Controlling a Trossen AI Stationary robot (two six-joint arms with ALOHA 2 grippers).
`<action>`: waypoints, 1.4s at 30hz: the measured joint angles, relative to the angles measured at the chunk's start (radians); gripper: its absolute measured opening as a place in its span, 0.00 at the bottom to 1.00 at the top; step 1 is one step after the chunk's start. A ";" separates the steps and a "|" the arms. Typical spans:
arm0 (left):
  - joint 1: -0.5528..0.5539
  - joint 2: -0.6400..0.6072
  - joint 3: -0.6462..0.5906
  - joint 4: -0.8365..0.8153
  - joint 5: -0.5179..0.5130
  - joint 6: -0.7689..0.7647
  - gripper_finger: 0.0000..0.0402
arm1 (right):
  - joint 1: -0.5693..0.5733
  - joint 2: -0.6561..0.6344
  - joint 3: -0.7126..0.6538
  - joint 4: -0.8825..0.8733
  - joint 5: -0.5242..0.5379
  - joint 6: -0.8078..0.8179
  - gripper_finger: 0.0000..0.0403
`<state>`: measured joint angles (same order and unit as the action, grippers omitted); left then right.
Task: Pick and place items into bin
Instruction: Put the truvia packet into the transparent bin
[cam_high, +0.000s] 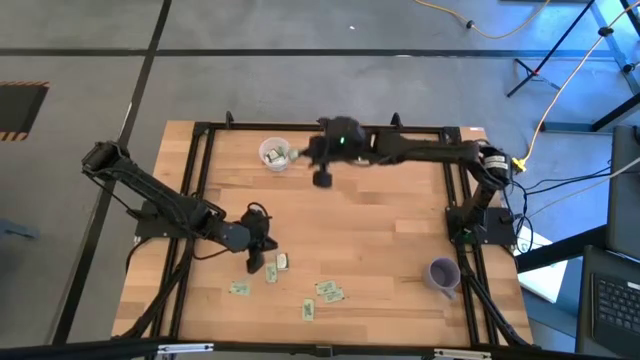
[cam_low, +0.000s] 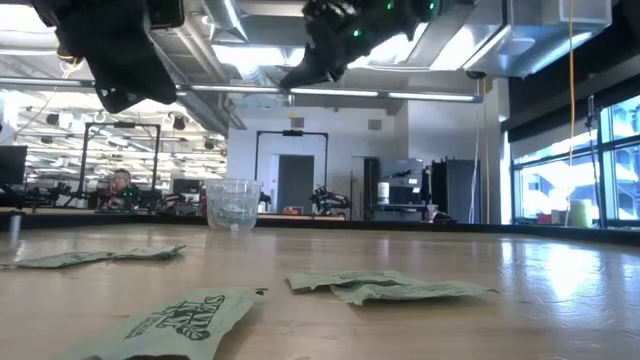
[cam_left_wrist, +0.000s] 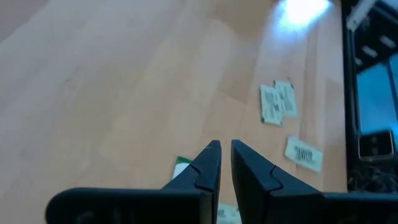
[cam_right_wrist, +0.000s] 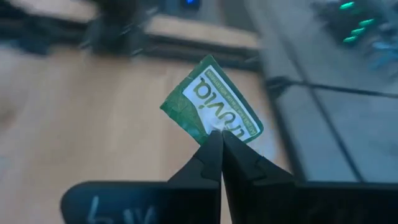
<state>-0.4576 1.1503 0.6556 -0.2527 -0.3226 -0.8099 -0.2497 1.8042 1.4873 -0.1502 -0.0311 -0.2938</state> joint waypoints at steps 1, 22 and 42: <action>0.000 0.000 0.000 0.000 -0.014 -0.015 0.08 | -0.021 0.006 0.000 0.034 -0.011 0.002 0.01; 0.008 0.000 0.000 0.014 -0.157 -0.131 0.08 | -0.148 0.503 0.539 -0.239 -0.156 -0.036 0.01; 0.008 0.000 0.000 0.012 -0.156 -0.139 0.08 | -0.148 0.584 0.584 -0.239 -0.155 -0.051 0.01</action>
<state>-0.4496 1.1500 0.6556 -0.2405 -0.4790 -0.9485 -0.3973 2.3882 2.0708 -0.3894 -0.1860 -0.3450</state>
